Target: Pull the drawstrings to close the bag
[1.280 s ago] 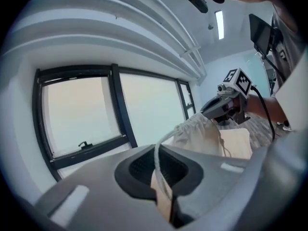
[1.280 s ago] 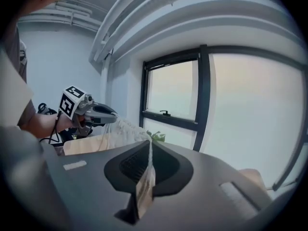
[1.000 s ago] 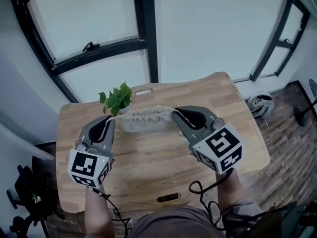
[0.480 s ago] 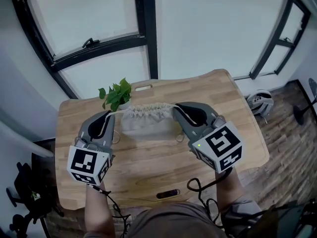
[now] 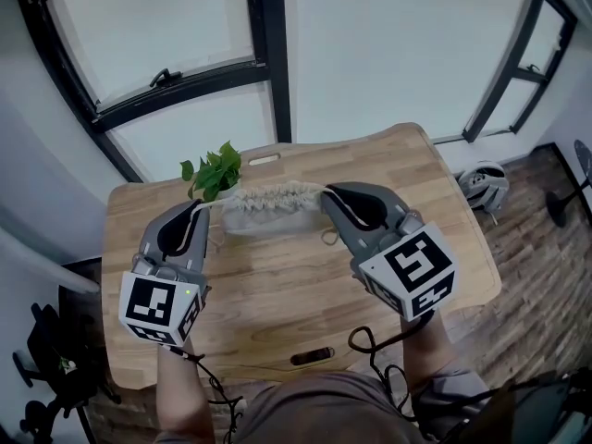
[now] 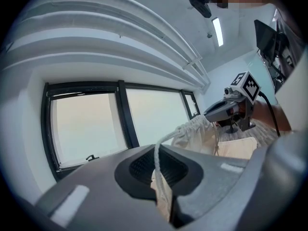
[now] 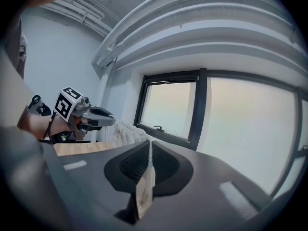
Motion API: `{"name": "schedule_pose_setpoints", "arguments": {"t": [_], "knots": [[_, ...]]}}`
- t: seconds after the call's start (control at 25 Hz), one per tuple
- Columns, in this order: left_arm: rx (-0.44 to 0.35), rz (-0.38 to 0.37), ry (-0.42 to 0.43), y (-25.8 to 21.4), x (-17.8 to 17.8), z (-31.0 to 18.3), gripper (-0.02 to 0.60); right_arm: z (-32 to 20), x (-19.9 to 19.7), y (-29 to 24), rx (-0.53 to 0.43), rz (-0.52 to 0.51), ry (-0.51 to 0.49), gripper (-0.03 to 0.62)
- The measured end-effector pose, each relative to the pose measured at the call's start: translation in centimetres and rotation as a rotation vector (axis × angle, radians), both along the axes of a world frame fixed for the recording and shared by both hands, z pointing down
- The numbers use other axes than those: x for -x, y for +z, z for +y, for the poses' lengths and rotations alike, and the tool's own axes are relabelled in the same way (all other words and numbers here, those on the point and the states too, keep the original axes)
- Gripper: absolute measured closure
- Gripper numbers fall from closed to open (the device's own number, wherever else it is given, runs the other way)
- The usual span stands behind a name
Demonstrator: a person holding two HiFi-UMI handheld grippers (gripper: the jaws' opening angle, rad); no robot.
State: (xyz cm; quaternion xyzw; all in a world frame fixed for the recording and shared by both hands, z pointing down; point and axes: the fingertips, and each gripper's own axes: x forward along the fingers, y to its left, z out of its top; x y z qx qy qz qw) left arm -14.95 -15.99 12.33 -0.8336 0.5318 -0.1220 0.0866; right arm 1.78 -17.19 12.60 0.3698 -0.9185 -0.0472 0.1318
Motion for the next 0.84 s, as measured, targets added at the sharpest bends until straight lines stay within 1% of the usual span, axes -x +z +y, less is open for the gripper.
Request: {"name": "schedule_pose_setpoints", "arguments": {"t": [0.84], "knots": [[-0.025,-0.015,0.0,-1.3,-0.4,0.7,0.578,0.6,-0.3,-0.5,-0.028,-0.013,0.01,0.559]]}}
